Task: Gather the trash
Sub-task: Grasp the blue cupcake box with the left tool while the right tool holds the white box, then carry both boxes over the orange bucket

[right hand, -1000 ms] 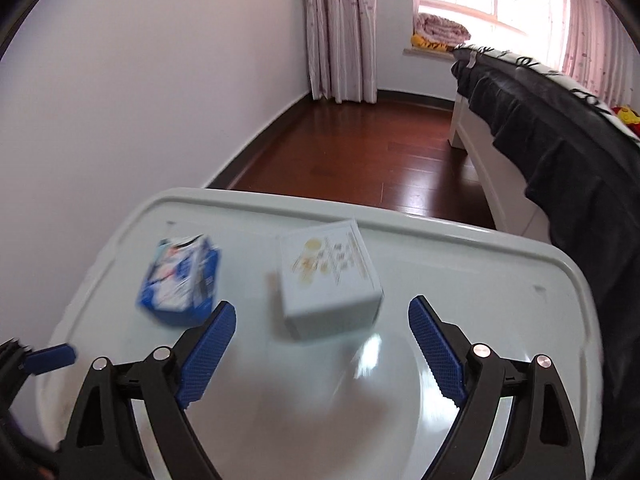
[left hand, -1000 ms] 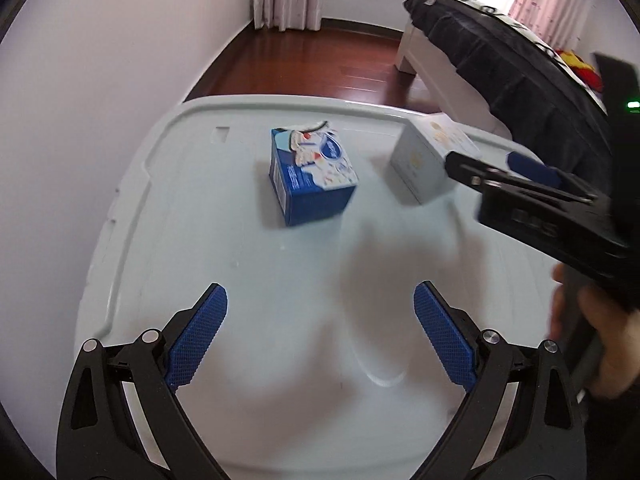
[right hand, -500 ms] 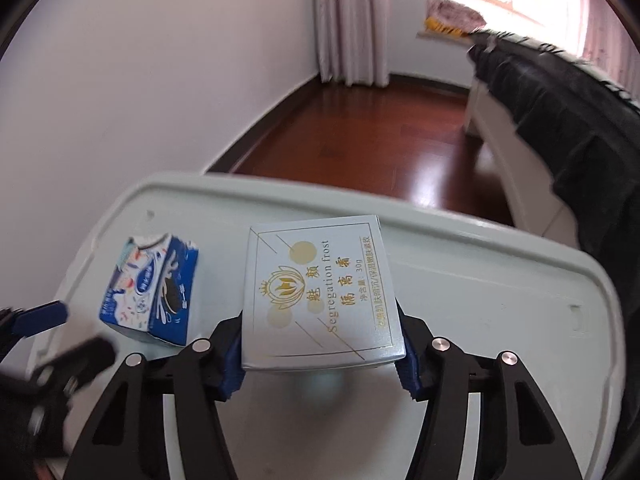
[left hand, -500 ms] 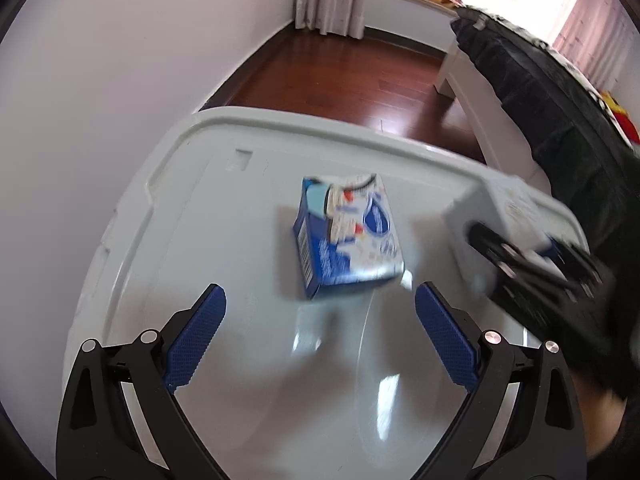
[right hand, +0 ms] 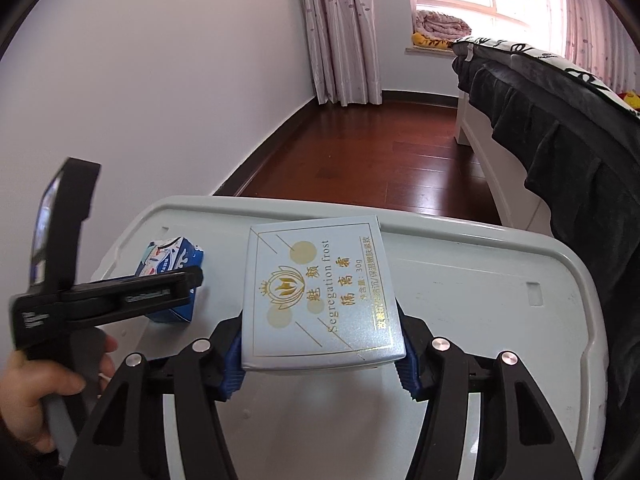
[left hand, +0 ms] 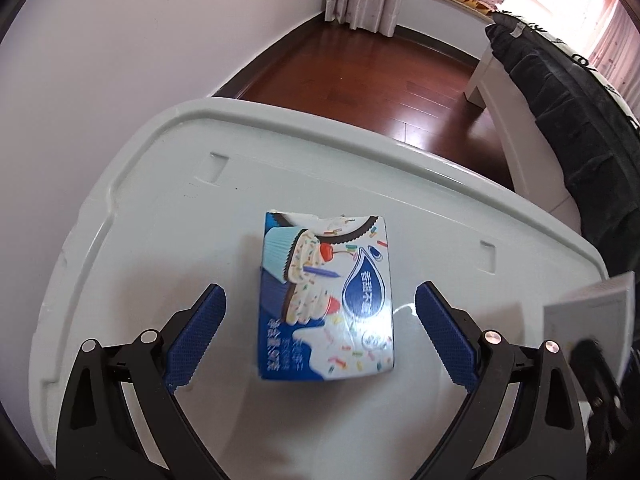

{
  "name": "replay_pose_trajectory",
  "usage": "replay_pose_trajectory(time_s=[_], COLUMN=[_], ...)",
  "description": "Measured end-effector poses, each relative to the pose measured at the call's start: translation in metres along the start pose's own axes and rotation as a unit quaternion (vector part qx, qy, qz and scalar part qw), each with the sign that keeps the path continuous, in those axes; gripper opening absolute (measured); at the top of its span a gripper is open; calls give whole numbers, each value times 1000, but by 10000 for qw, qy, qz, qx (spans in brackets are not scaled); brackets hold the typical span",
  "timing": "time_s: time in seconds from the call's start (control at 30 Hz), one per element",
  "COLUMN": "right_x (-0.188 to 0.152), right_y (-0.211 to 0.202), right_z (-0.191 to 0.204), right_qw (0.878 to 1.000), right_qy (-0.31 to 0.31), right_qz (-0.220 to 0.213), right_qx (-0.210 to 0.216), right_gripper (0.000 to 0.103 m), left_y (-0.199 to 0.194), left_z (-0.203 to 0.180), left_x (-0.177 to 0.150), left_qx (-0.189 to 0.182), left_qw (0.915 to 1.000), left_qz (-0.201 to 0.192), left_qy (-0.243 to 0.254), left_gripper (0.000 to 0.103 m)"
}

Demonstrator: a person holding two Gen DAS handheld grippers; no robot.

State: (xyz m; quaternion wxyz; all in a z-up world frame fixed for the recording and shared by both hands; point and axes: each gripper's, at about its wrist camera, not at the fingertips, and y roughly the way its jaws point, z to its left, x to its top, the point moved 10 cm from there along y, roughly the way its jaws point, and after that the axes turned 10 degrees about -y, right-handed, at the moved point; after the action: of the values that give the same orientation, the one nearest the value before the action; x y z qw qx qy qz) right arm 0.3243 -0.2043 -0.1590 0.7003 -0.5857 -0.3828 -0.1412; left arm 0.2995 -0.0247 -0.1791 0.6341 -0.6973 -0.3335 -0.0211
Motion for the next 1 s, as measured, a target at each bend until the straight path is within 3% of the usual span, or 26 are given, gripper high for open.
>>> replay_pose_trajectory(time_s=[0.3, 0.43, 0.57, 0.83, 1.0], right_x=[0, 1, 3, 1, -22], right_y=[-6, -9, -19, -80, -157], right_z=[-3, -3, -1, 18, 57], right_qw=[9999, 9999, 9999, 9992, 9972], right_qy=[30, 26, 6, -90, -291], right_qz=[-78, -105, -140, -387, -672], right_qx=[57, 57, 37, 75, 140], right_gripper=[59, 59, 59, 59, 59], left_y=[5, 13, 6, -80, -156], left_z=[-6, -7, -1, 3, 19], left_x=[8, 4, 5, -2, -33], left_qx=[67, 39, 19, -274, -591], left_qw=[9995, 9995, 9993, 9944, 9872], left_qz=[-208, -77, -191, -855, -1176], left_qy=[224, 319, 322, 560, 896], left_gripper=[92, 54, 52, 52, 52])
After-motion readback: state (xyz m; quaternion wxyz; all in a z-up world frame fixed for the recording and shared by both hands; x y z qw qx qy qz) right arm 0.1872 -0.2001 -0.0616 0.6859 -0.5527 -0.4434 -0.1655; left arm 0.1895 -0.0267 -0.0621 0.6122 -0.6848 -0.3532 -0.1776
